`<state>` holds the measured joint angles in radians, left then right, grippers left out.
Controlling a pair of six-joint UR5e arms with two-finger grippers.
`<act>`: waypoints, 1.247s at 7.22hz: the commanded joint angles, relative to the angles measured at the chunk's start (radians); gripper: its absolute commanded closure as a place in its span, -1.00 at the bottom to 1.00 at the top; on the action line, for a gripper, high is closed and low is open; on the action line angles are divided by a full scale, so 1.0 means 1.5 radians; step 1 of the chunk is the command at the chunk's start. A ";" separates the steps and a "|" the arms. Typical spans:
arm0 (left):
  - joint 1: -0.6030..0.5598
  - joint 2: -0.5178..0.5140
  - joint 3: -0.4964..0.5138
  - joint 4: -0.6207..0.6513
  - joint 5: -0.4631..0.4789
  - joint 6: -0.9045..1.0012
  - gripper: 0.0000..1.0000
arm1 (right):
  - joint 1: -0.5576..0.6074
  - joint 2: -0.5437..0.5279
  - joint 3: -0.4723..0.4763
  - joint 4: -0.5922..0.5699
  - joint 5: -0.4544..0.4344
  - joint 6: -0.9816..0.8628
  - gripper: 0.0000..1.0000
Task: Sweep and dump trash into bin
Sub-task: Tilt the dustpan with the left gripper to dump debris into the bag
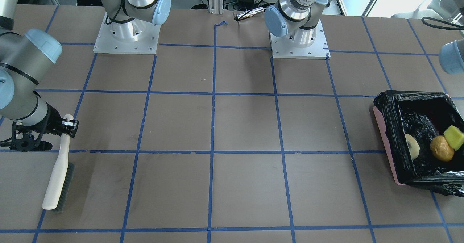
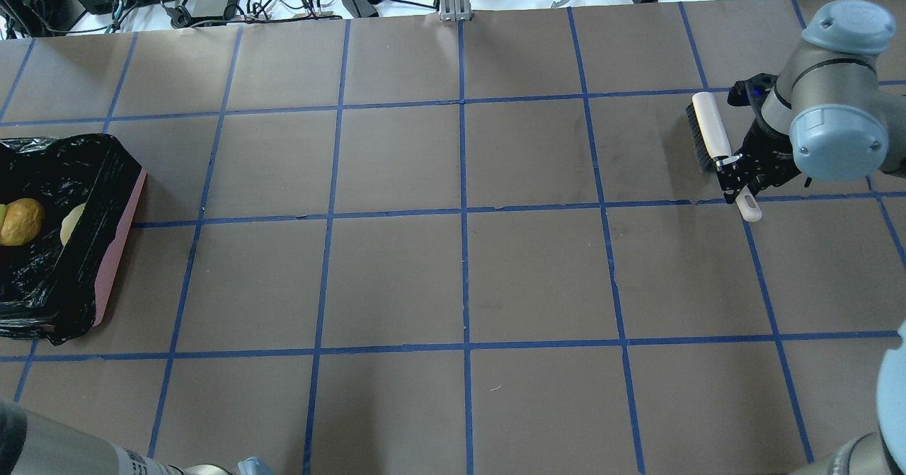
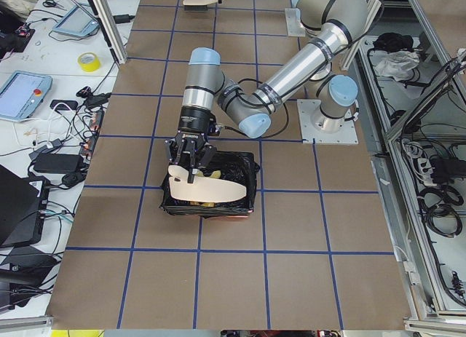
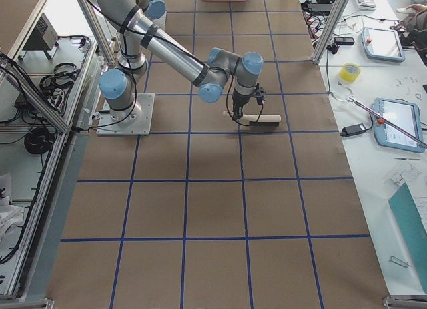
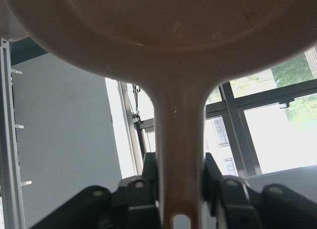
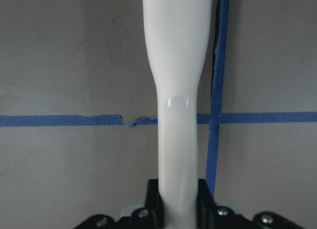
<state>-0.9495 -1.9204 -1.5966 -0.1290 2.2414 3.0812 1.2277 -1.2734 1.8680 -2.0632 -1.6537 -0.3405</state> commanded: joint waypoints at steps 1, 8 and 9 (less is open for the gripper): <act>-0.047 0.008 0.009 0.014 -0.036 0.007 1.00 | 0.000 0.001 0.000 0.000 0.003 0.000 0.38; -0.219 -0.003 0.023 -0.269 -0.350 -0.600 1.00 | -0.002 0.007 -0.001 -0.002 -0.003 -0.002 0.06; -0.241 -0.023 0.024 -0.305 -0.357 -0.745 1.00 | -0.002 0.007 -0.002 -0.002 -0.004 -0.005 0.05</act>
<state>-1.2609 -1.9224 -1.5594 -0.4869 1.7167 2.1918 1.2243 -1.2617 1.8670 -2.0662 -1.6553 -0.3441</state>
